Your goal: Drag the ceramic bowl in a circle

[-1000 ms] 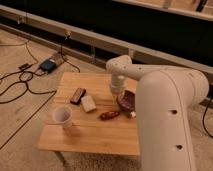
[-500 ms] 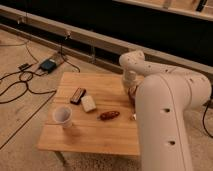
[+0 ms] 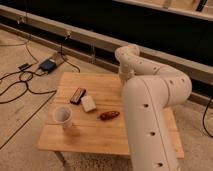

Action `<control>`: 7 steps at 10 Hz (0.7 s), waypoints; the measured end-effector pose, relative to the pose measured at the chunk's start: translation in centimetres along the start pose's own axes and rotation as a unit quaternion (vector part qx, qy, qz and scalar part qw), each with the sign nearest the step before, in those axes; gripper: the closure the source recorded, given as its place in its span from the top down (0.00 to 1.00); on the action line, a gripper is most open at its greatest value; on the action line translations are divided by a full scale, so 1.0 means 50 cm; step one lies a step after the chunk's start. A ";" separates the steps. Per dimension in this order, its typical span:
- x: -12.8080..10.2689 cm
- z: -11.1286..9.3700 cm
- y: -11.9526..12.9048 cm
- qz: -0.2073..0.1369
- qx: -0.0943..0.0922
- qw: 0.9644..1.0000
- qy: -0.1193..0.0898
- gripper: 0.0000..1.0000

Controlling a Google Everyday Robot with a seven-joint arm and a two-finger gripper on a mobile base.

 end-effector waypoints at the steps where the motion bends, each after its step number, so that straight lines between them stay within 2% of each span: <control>1: -0.007 0.001 0.024 -0.010 -0.004 1.000 -0.002 0.00; 3: -0.007 0.000 0.102 -0.048 -0.022 0.999 -0.005 0.00; 4: 0.008 -0.008 0.159 -0.077 -0.037 0.996 -0.007 0.00; 5: 0.022 -0.013 0.188 -0.093 -0.047 0.995 -0.007 0.00; 6: 0.056 -0.017 0.221 -0.113 -0.058 0.992 -0.001 0.00; 7: 0.077 -0.018 0.235 -0.121 -0.065 0.991 0.004 0.00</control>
